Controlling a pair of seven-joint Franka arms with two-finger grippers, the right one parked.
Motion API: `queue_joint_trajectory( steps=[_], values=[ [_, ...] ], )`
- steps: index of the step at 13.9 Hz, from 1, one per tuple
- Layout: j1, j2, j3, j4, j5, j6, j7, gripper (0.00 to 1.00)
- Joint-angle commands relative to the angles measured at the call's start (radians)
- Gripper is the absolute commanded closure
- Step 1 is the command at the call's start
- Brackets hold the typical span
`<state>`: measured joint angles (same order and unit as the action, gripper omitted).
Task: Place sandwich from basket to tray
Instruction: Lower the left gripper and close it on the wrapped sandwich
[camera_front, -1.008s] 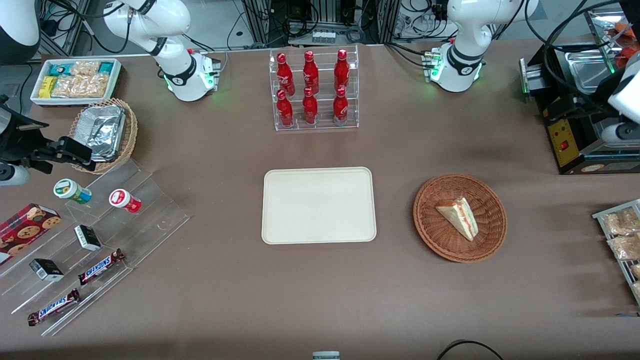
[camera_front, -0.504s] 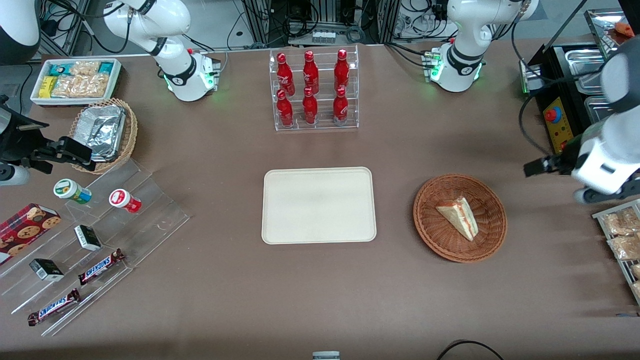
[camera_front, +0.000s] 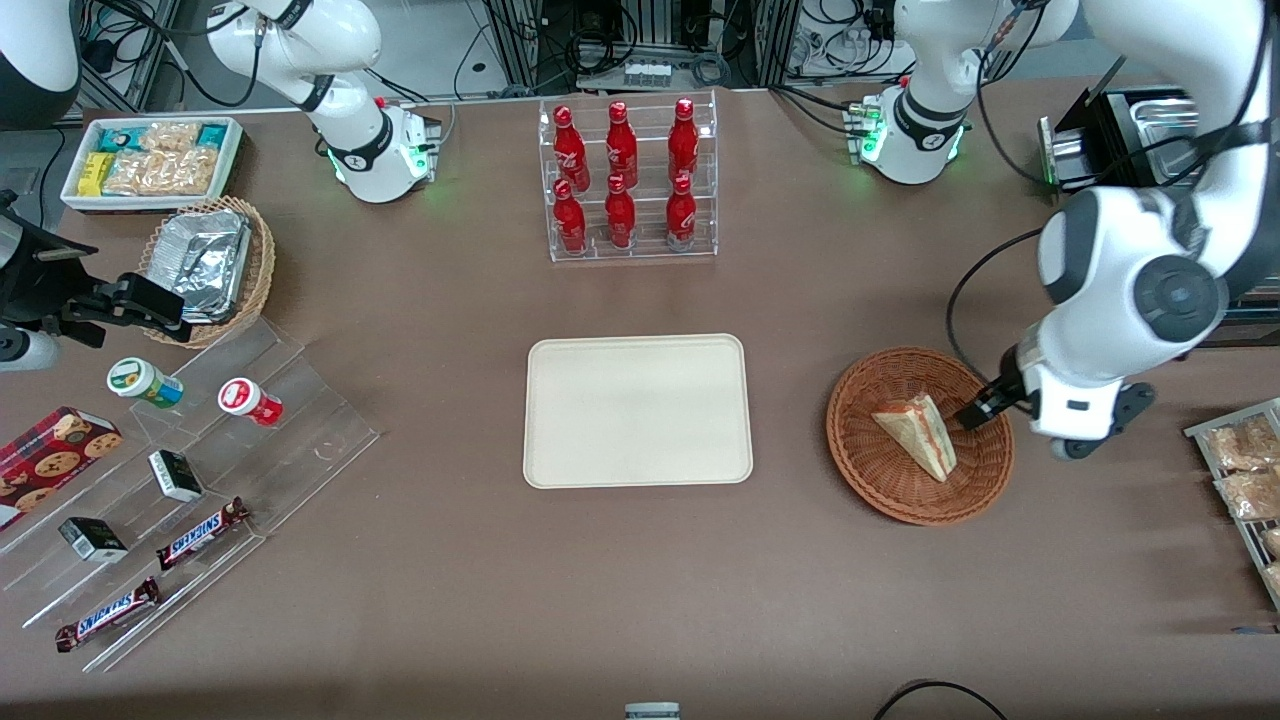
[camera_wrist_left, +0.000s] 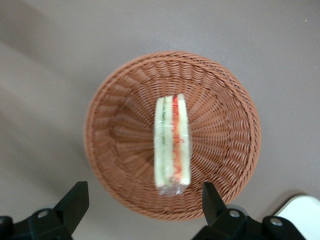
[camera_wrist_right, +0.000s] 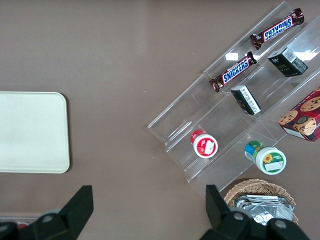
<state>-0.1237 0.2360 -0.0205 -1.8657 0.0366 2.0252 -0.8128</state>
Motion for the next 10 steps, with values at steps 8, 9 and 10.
queue_joint_trajectory(
  steps=[8, 9, 10],
  values=[
    [-0.048, 0.071, 0.010, -0.160, 0.019, 0.318, -0.172, 0.00],
    [-0.048, 0.074, 0.010, -0.176, 0.020, 0.343, -0.172, 0.00],
    [-0.048, 0.077, 0.010, -0.182, 0.020, 0.357, -0.172, 0.00]
  ],
)
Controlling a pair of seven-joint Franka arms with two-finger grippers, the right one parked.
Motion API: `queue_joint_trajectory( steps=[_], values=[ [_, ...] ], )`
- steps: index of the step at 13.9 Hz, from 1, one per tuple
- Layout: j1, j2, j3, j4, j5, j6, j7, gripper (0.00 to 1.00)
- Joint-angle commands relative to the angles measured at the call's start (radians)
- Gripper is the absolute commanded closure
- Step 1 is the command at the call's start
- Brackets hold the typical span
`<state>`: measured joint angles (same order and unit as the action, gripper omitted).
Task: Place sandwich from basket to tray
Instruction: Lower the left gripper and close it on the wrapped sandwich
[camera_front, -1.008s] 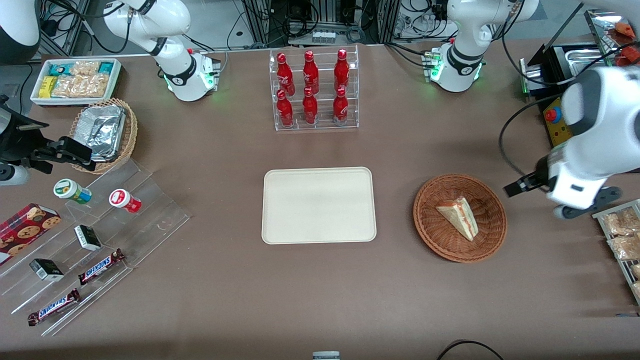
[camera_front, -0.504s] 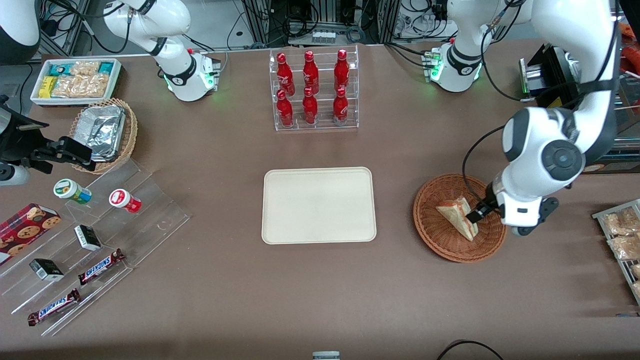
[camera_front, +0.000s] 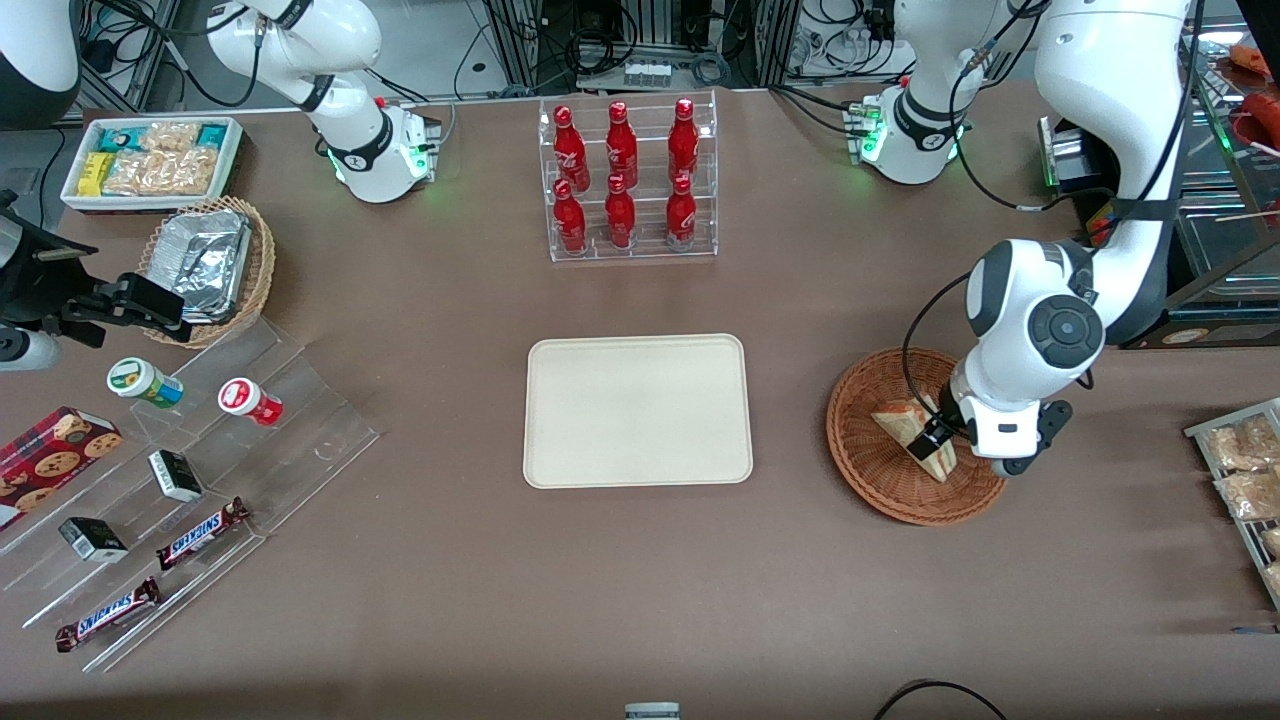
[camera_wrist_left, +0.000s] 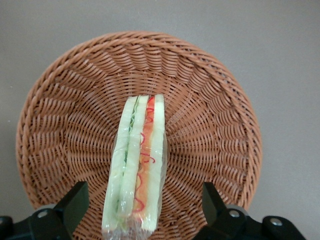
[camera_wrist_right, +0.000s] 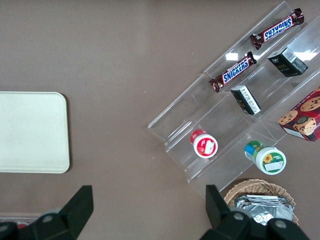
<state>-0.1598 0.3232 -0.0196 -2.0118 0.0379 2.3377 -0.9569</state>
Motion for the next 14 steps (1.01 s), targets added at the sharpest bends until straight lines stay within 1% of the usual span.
queue_joint_trajectory(
  steps=[1, 3, 7, 8, 9, 11, 12, 13, 14],
  values=[
    [-0.013, -0.003, 0.009, -0.038, 0.019, 0.054, -0.028, 0.00],
    [-0.035, 0.019, 0.009, -0.038, 0.020, 0.063, -0.040, 0.00],
    [-0.037, 0.031, 0.010, -0.047, 0.023, 0.065, -0.040, 0.01],
    [-0.037, 0.033, 0.010, -0.050, 0.028, 0.065, -0.040, 0.05],
    [-0.037, 0.033, 0.010, -0.050, 0.036, 0.065, -0.042, 0.19],
    [-0.037, 0.033, 0.012, -0.047, 0.037, 0.061, -0.042, 0.63],
    [-0.037, 0.034, 0.012, -0.047, 0.039, 0.063, -0.042, 0.82],
    [-0.037, 0.039, 0.012, -0.047, 0.040, 0.061, -0.040, 0.95],
    [-0.037, 0.039, 0.013, -0.047, 0.052, 0.061, -0.042, 1.00]
  ],
)
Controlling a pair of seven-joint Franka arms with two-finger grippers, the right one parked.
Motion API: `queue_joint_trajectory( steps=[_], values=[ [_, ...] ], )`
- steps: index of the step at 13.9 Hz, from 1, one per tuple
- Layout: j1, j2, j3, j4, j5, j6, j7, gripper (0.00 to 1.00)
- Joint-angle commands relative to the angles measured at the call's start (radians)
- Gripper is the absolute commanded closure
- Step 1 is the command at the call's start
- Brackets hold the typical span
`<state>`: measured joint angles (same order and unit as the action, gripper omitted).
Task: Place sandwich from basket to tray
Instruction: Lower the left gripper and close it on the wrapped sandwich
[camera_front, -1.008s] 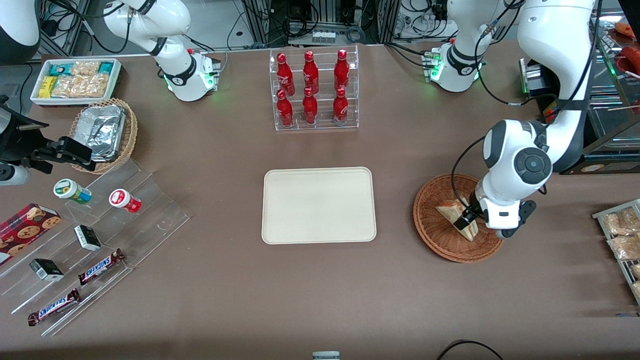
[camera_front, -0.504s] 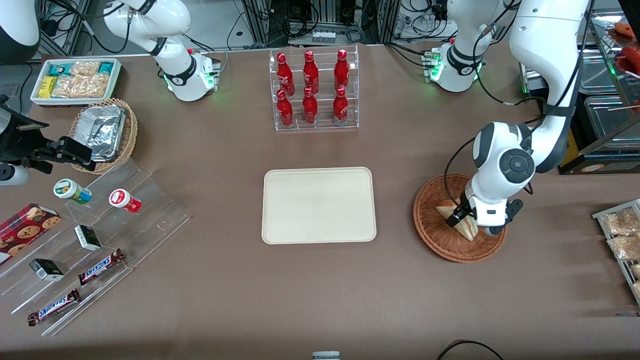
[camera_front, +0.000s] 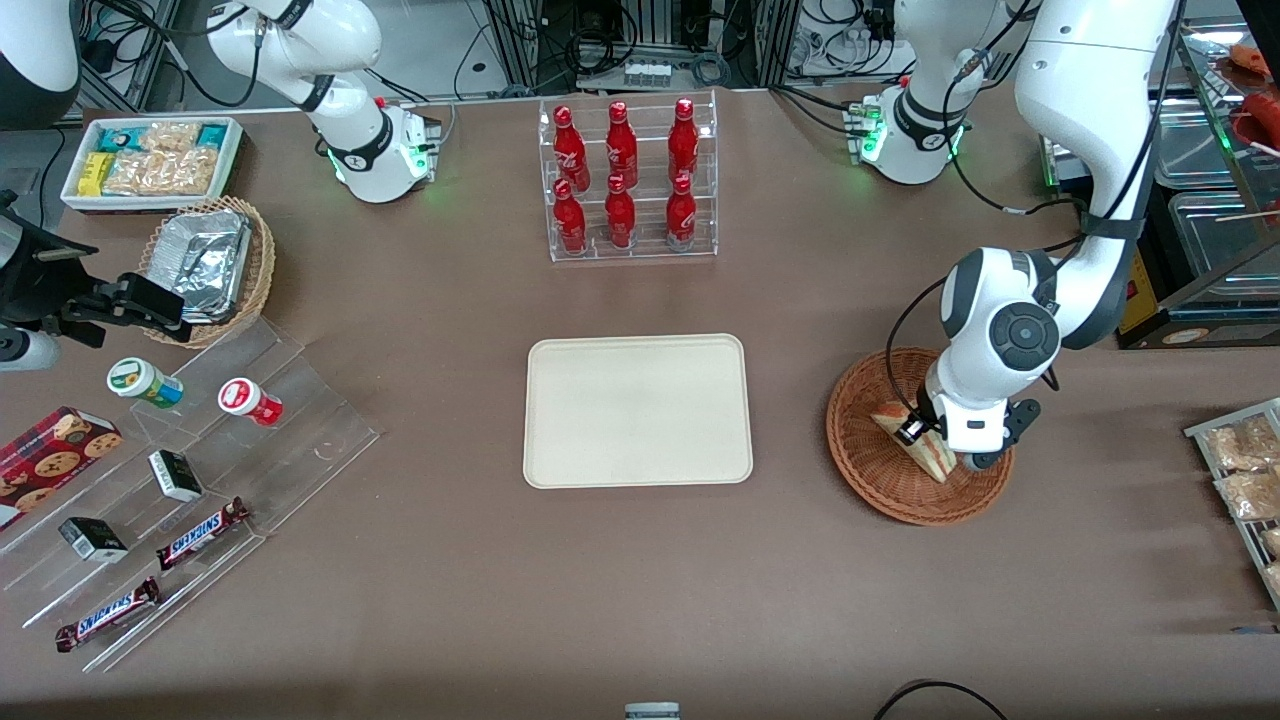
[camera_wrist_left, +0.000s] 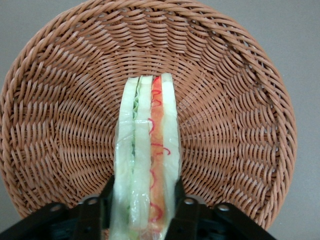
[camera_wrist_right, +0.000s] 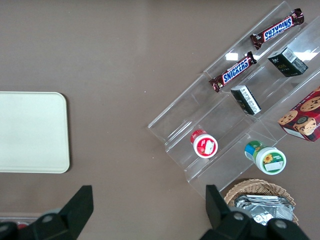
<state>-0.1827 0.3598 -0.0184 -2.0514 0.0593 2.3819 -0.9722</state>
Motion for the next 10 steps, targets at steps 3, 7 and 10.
queue_joint_trajectory(
  steps=[3, 7, 10],
  values=[
    [-0.014, -0.022, 0.012, 0.005, 0.036, -0.030, -0.022, 1.00],
    [-0.018, -0.073, 0.005, 0.184, 0.036, -0.381, -0.010, 1.00],
    [-0.078, -0.070, 0.000, 0.302, 0.022, -0.521, -0.026, 1.00]
  ],
)
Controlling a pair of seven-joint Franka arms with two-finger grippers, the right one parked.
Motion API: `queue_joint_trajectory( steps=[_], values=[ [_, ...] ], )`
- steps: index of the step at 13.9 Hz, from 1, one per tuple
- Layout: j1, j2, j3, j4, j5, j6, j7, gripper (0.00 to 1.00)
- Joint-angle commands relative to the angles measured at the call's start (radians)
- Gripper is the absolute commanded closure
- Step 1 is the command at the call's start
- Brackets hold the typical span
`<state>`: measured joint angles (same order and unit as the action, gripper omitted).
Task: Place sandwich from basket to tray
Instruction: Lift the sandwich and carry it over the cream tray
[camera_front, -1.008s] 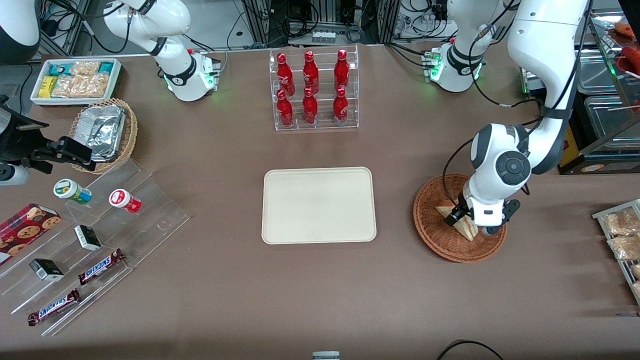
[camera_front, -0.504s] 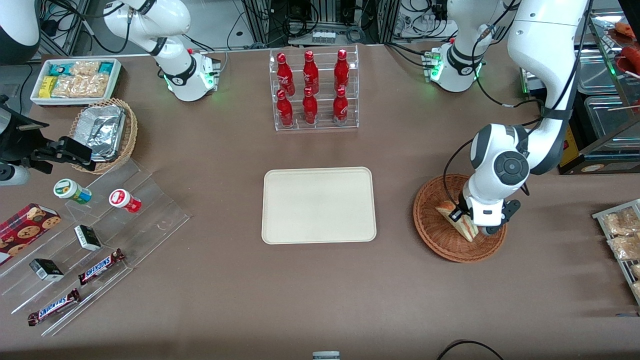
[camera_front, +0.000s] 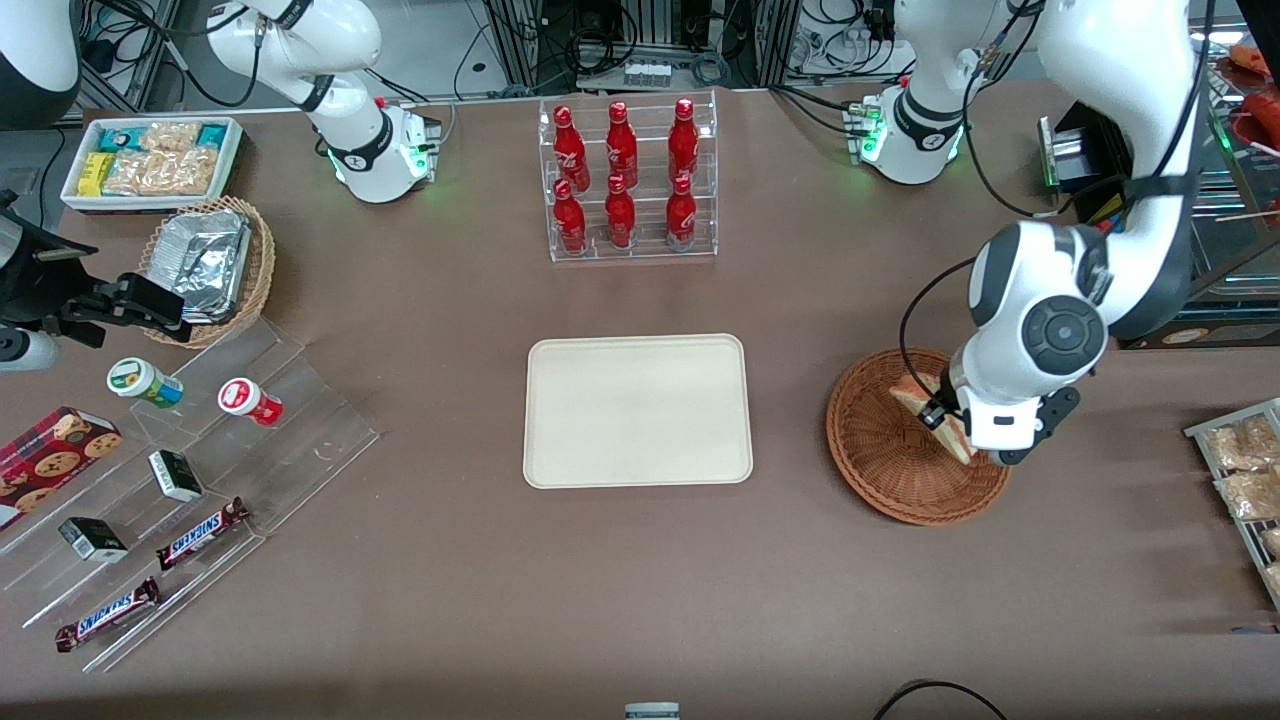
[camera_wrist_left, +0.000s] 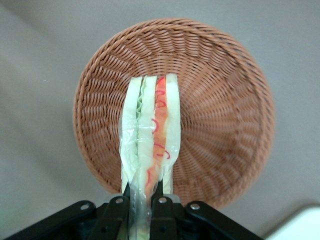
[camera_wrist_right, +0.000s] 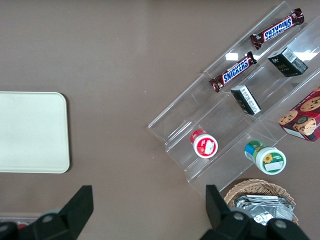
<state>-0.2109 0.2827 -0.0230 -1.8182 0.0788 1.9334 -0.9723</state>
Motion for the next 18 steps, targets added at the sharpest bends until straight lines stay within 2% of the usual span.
queue_joint_trajectory(
  steps=[1, 7, 13, 15, 18],
  values=[
    [-0.068, 0.009, 0.002, 0.091, -0.001, -0.092, -0.026, 1.00],
    [-0.263, 0.078, -0.012, 0.212, -0.002, -0.126, -0.009, 1.00],
    [-0.456, 0.326, -0.012, 0.471, -0.039, -0.074, -0.106, 1.00],
    [-0.514, 0.381, -0.011, 0.476, -0.033, 0.014, -0.147, 1.00],
    [-0.548, 0.443, -0.012, 0.479, -0.031, 0.071, -0.123, 1.00]
  ],
)
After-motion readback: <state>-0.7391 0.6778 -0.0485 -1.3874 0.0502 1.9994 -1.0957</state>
